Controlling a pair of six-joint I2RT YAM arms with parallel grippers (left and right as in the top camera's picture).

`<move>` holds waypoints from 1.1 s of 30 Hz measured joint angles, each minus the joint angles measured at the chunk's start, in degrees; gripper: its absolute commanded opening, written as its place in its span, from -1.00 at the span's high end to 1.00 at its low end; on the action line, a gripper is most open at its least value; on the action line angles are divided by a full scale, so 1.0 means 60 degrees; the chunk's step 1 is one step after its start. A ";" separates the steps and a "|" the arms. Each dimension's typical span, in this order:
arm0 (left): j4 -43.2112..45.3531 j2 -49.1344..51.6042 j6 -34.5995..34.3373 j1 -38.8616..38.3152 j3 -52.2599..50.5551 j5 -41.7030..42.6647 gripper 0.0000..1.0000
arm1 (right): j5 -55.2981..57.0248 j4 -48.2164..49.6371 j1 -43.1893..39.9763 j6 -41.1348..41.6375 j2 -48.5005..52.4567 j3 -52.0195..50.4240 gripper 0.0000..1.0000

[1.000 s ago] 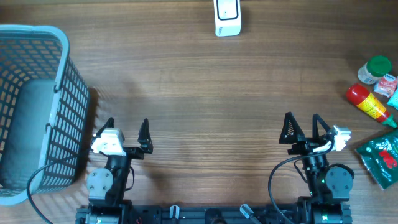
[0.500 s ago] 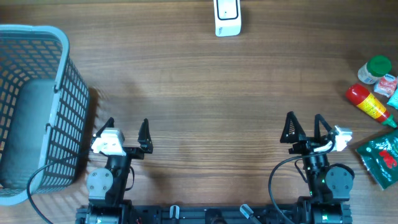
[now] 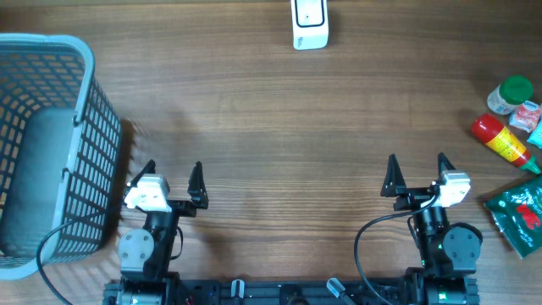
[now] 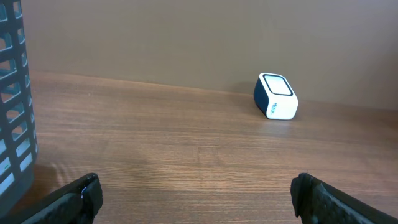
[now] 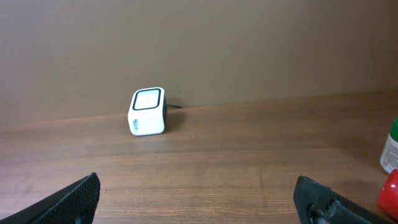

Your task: Scan the item barcode

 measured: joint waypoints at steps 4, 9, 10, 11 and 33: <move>0.0000 0.0000 0.0000 0.0000 0.0000 0.0000 -1.00 | 0.0004 0.0000 0.0000 -0.0095 0.0000 0.0000 -1.00; 0.0000 0.0000 0.0000 0.0000 0.0000 0.0000 -1.00 | 0.0033 0.0000 0.0197 -0.0102 0.0004 0.0000 -0.99; 0.0000 0.0000 0.0000 0.0000 0.0000 0.0000 -1.00 | 0.0033 0.0000 0.0197 -0.0102 0.0004 0.0000 -0.99; 0.0000 0.0000 0.0000 0.0000 0.0000 0.0000 -1.00 | 0.0033 0.0000 0.0197 -0.0102 0.0004 0.0000 -1.00; 0.0000 0.0000 0.0000 0.0000 0.0000 0.0000 -1.00 | 0.0033 0.0000 0.0197 -0.0127 0.0004 0.0000 -1.00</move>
